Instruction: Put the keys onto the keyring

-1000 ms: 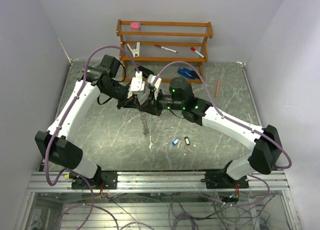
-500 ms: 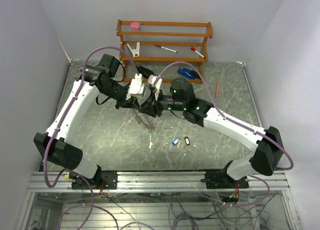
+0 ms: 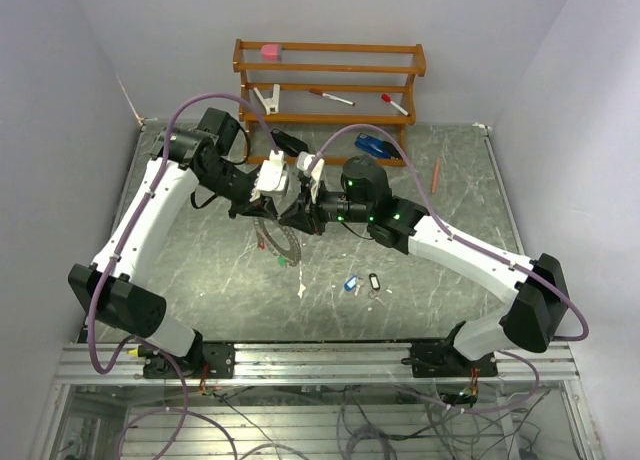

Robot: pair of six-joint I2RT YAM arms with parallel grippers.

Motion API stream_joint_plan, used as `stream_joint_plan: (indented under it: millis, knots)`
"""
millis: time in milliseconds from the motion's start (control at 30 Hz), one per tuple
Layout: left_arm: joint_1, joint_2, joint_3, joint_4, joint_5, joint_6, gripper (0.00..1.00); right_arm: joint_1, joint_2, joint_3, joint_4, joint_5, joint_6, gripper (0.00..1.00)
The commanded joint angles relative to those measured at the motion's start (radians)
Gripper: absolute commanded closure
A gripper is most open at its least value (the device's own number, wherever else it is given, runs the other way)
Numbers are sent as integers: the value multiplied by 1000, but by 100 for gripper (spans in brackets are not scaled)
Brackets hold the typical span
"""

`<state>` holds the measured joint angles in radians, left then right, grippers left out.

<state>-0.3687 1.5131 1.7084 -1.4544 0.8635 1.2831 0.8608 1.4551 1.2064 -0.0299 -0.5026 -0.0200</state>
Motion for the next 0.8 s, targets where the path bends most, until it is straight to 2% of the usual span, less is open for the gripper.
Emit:
stream_joint_plan:
  millis: [0, 367, 600, 767]
  knots:
    - [-6, 1, 41, -35, 48, 24, 93, 1, -15, 5, 8, 4, -9, 83]
    - [-6, -8, 46, -32, 85, 11, 93, 2, 3, 8, 28, -7, 16, 84]
    - [-12, -30, 18, -7, 84, -16, 93, 2, 11, 11, 48, -10, 20, 96]
    - [-12, -55, -35, 57, 78, -67, 93, 1, 17, 9, 45, -23, 35, 100]
